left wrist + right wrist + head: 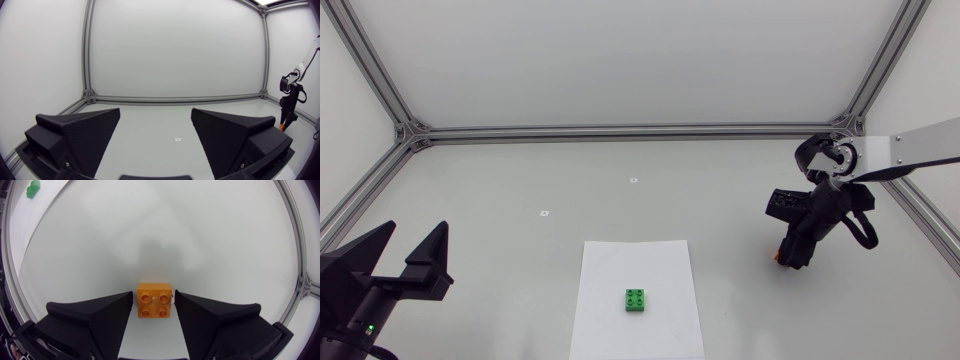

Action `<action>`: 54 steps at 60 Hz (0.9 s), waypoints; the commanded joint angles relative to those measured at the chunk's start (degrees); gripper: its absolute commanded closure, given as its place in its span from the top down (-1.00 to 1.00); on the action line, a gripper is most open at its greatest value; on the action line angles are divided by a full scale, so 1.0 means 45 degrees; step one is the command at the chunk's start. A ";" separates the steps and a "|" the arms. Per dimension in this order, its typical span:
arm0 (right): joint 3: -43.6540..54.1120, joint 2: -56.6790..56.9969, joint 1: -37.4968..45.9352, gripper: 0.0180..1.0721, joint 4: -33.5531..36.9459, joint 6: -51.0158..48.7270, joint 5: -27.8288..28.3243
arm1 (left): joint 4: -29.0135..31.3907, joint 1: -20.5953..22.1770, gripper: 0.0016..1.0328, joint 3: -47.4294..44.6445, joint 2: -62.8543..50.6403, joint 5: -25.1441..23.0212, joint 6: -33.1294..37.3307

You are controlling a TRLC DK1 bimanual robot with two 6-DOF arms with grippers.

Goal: Pick up the orange 2x2 brick with the right arm and stack it on top of the green 2x2 brick in the center

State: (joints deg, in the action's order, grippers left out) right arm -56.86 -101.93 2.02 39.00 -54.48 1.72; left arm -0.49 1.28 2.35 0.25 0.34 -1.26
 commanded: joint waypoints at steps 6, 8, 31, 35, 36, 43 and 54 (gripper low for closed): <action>-0.0333 -0.0318 -0.0020 0.12 0.0219 -0.0159 0.0029 | 0.0187 -0.0030 0.92 -0.0522 0.0100 -0.0056 0.0162; -0.0333 -0.0318 -0.0020 0.12 0.0219 -0.0159 0.0029 | 0.0187 -0.0030 0.92 -0.0522 0.0100 -0.0056 0.0162; -0.0313 -0.0376 0.0117 0.12 0.0395 -0.0159 0.0029 | 0.0187 -0.0030 0.92 -0.0522 0.0100 -0.0056 0.0162; -0.0294 -0.0357 0.0137 0.12 0.0434 -0.0159 0.0029 | 0.0187 -0.0030 0.92 -0.0522 0.0100 -0.0075 0.0162; -0.0294 -0.0337 0.0137 0.12 0.0434 -0.0159 0.0029 | 0.0187 -0.0030 0.92 -0.0522 0.0100 -0.0075 0.0162; -0.0294 -0.0318 0.0137 0.12 0.0473 -0.0179 0.0029 | 0.0187 -0.0030 0.92 -0.0522 0.0100 -0.0056 0.0162; -0.0274 -0.0396 0.0156 0.12 0.0454 -0.0218 0.0029 | 0.0187 -0.0030 0.92 -0.0522 0.0100 -0.0056 0.0162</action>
State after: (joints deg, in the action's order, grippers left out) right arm -57.71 -102.04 2.37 40.29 -54.48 1.69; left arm -0.49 1.28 2.35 0.25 0.34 -1.28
